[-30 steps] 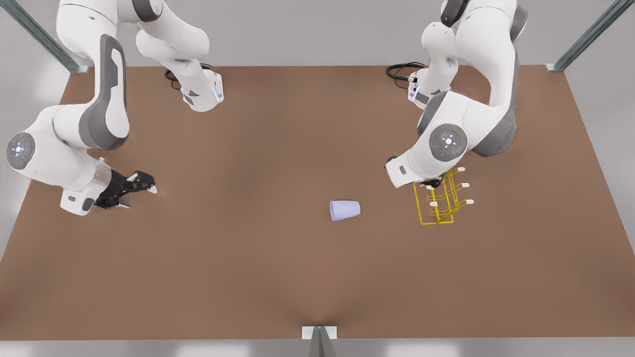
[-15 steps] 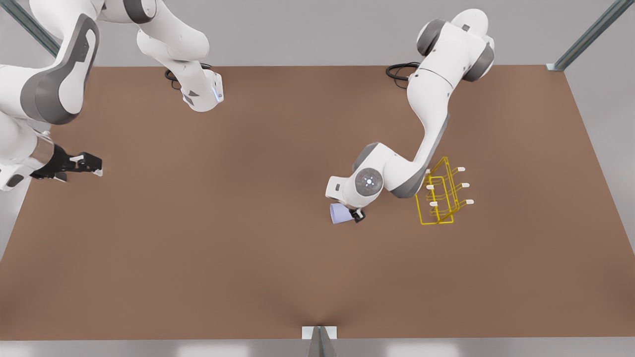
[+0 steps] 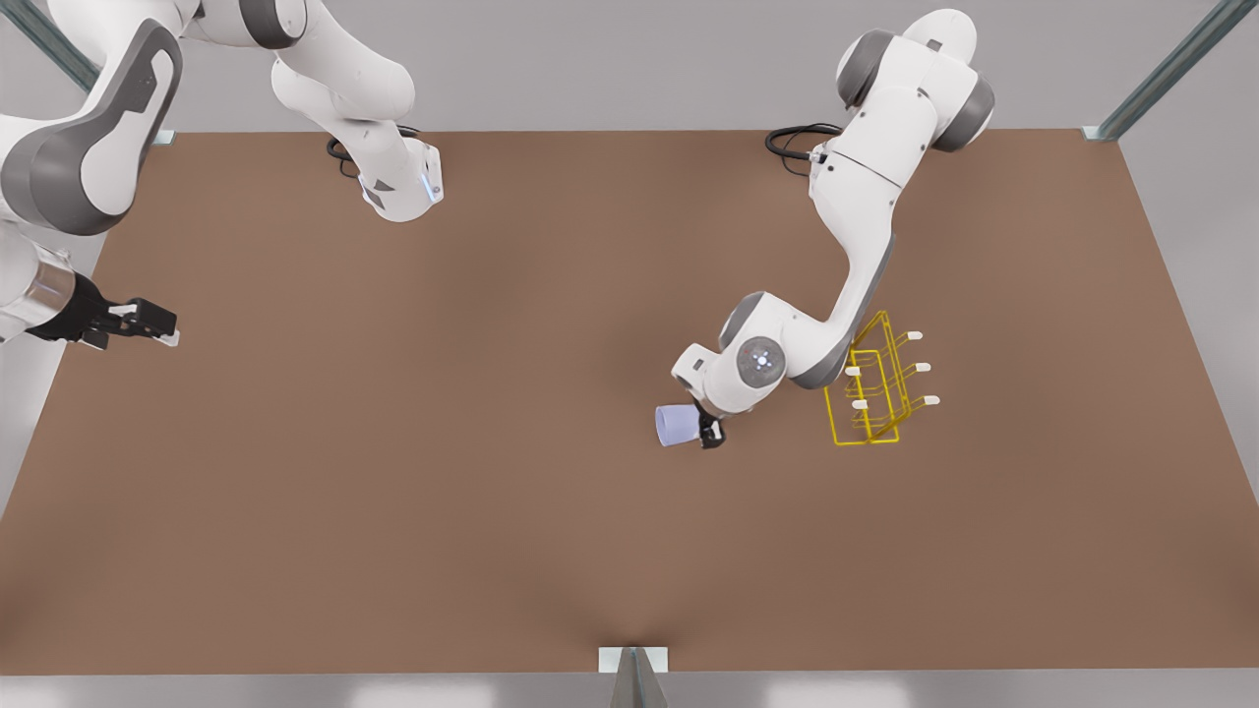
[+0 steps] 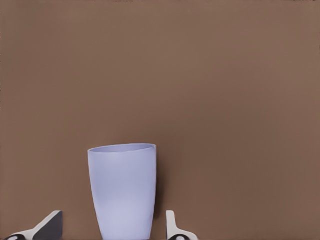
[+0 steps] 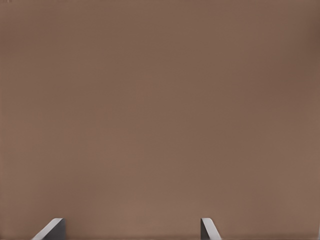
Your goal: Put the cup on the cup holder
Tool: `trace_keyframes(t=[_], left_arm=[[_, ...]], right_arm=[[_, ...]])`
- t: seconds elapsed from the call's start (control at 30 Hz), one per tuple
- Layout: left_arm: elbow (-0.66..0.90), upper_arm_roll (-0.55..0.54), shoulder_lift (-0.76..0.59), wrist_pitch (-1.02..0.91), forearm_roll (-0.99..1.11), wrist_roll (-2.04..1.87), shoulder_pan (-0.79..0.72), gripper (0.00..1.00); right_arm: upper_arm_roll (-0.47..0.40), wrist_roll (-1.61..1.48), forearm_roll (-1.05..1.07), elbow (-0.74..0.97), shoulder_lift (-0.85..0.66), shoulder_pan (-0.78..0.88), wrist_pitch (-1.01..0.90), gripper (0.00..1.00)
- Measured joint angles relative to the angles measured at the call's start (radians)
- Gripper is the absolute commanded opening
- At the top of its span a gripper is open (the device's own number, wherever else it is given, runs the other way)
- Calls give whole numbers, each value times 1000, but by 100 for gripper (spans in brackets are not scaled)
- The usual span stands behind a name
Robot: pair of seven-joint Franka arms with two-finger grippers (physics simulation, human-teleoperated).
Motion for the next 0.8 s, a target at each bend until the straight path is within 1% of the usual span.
trace_keyframes(t=[0.4, 0.6, 0.8], left_arm=[[2, 11, 24, 66, -44, 187, 11, 100], [-1, 41, 20, 43, -57, 224, 13, 100], [-5, 46, 19, -5, -60, 209, 11, 100]], right_arm=[[-1, 29, -3, 2, 0, -2, 6, 100], [-1, 38, 1, 2, -1, -1, 9, 100], [-3, 45, 1, 2, -4, -3, 9, 100]])
